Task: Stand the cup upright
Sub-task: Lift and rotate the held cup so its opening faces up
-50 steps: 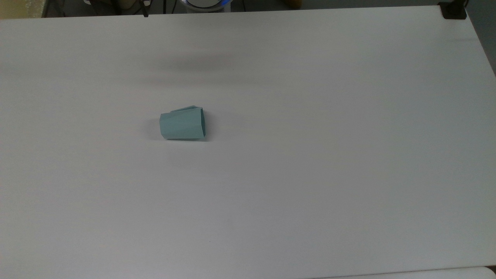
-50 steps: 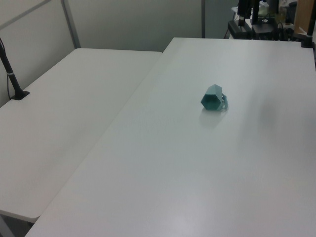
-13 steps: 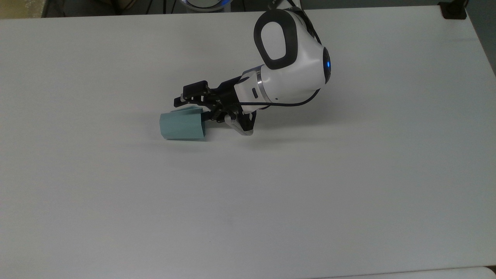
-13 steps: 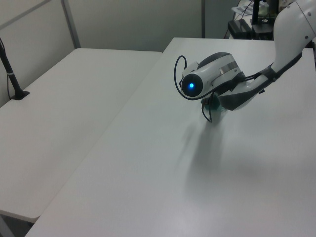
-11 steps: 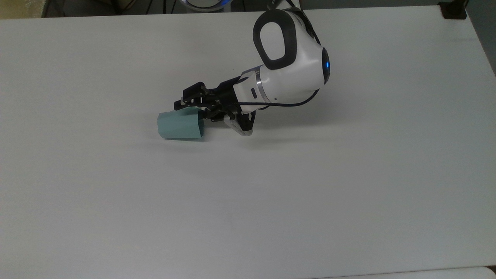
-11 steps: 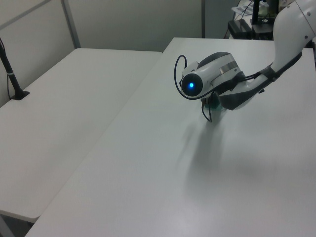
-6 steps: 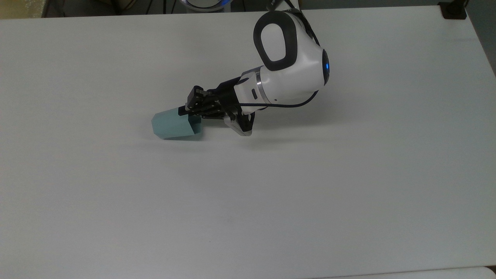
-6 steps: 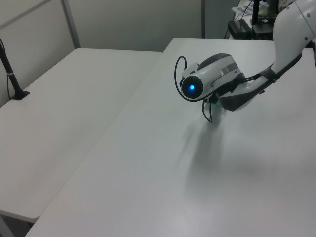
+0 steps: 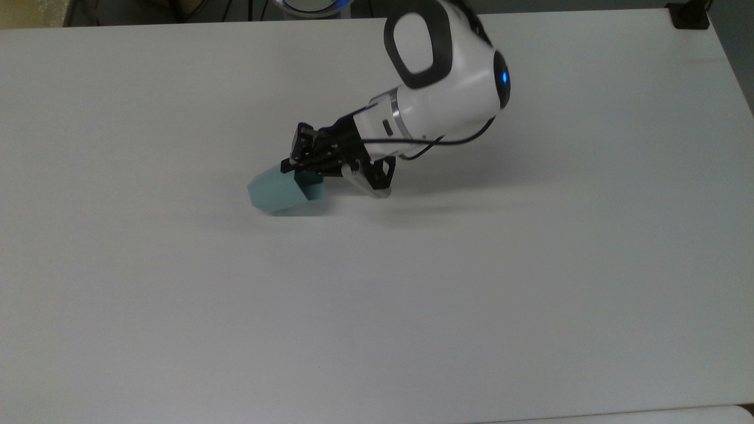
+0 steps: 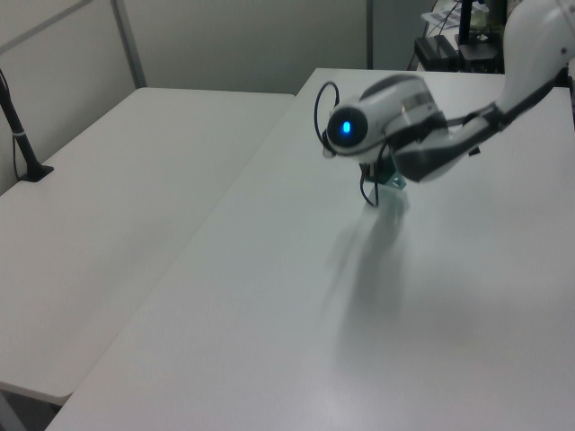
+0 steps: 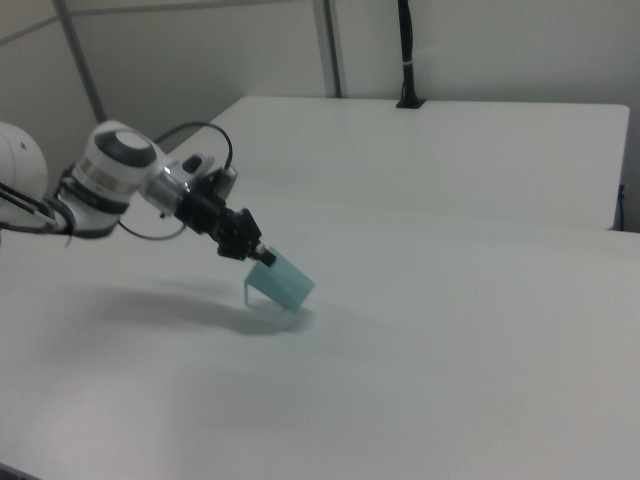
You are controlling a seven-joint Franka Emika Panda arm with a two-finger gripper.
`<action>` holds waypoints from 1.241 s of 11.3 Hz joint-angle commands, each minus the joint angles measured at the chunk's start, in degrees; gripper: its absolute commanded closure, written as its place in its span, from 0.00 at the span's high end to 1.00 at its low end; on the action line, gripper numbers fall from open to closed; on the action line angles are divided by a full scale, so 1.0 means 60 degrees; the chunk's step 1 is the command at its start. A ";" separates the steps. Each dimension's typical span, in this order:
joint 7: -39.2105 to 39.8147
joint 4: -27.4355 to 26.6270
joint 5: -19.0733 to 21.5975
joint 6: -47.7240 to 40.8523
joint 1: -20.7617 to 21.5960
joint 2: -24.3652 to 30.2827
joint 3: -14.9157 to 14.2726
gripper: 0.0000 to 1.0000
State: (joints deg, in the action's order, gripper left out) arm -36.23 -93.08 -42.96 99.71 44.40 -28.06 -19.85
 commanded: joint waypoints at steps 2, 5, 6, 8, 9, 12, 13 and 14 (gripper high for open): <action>0.1627 -0.0336 0.2218 -0.0257 -0.0047 0.2374 0.0070 0.00; 0.2066 -0.0598 0.4221 0.0267 -0.0703 0.2976 0.0085 0.00; 0.2214 -0.0991 0.5274 0.1054 -0.1083 0.3238 0.0085 0.00; 0.2915 -0.2133 0.6729 0.2434 -0.1715 0.3927 0.0085 0.00; 0.3296 -0.2500 0.7111 0.2583 -0.1833 0.4205 0.0085 0.00; 0.3593 -0.3439 0.7320 0.2993 -0.1952 0.4603 0.0085 0.00; 0.3593 -0.3847 0.7320 0.3387 -0.1937 0.4603 0.0099 0.00; 0.3506 -0.4069 0.7335 0.3768 -0.1937 0.4603 0.0100 0.00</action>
State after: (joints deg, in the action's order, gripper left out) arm -15.65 -110.28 -0.21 115.41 32.35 -3.17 -19.76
